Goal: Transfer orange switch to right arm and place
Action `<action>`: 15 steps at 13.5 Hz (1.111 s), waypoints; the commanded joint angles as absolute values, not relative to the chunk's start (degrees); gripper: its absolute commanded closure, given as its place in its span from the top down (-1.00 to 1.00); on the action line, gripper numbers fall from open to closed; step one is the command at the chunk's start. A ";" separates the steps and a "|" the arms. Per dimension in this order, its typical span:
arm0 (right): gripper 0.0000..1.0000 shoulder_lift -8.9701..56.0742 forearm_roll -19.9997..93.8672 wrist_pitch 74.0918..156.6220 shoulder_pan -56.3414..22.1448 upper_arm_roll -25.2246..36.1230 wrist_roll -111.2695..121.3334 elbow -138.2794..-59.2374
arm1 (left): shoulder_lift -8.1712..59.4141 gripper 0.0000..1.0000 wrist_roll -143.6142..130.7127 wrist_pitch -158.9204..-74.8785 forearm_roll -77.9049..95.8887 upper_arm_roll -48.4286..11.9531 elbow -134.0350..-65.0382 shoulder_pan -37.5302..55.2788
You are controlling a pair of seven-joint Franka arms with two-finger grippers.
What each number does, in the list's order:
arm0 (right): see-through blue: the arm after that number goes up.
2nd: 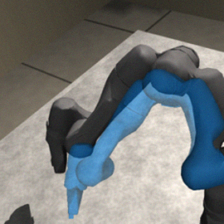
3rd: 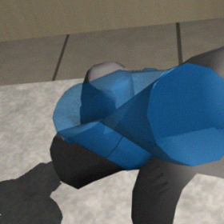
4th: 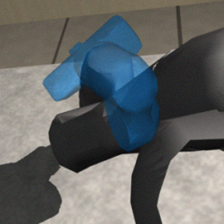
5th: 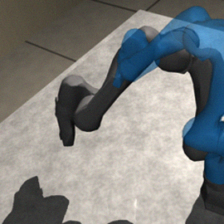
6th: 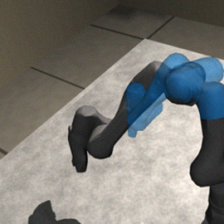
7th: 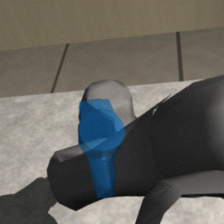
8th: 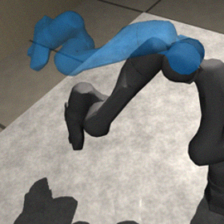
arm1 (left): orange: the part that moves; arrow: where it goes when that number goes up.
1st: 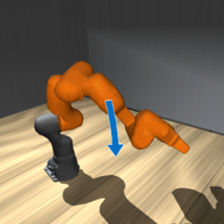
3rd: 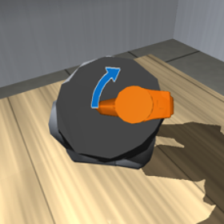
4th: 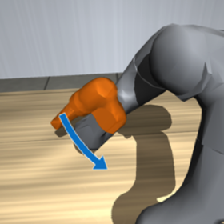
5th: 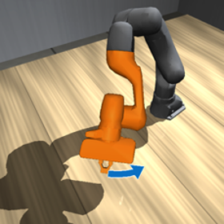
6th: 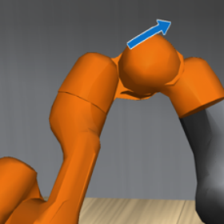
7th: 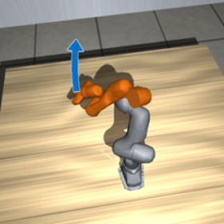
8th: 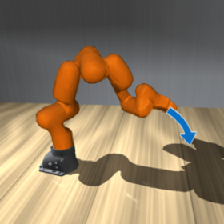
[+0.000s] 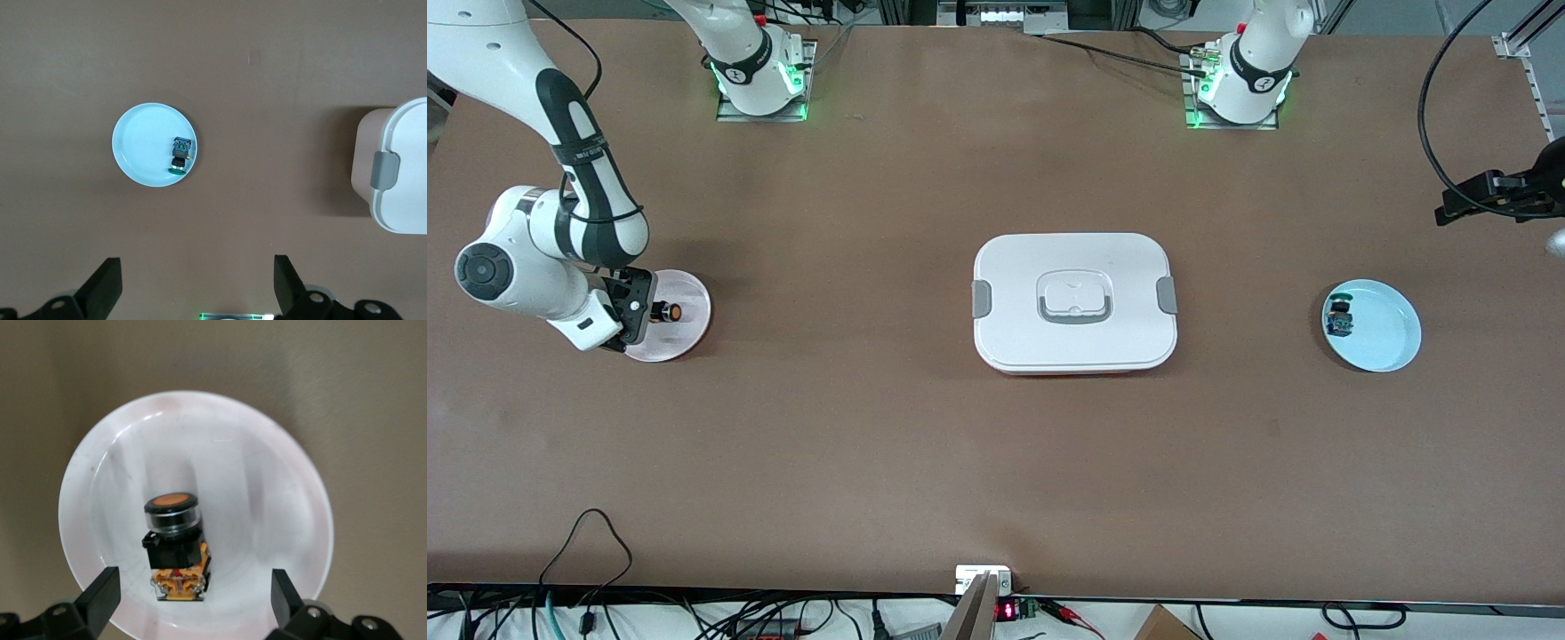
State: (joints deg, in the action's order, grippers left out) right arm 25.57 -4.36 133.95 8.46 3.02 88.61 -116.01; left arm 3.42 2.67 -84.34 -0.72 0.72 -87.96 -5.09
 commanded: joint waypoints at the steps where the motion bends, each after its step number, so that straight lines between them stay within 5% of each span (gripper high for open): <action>1: 1.00 23.99 3.65 127.64 9.05 1.93 88.68 -110.68 | -3.05 1.00 2.02 -89.53 -1.32 -1.14 -97.17 -5.54; 5: 1.00 23.65 8.17 119.63 8.35 1.32 83.79 -100.74 | -2.81 1.00 -0.60 -91.23 -1.32 -3.06 -99.05 -5.27; 11: 1.00 20.92 8.17 117.52 6.59 0.09 69.65 -99.58 | -0.97 1.00 -4.31 -92.20 -1.67 -4.83 -98.88 -5.45; 15: 1.00 19.78 6.87 103.92 3.79 0.35 49.63 -94.06 | -0.88 1.00 -3.96 -92.11 -1.58 -4.40 -98.61 -5.89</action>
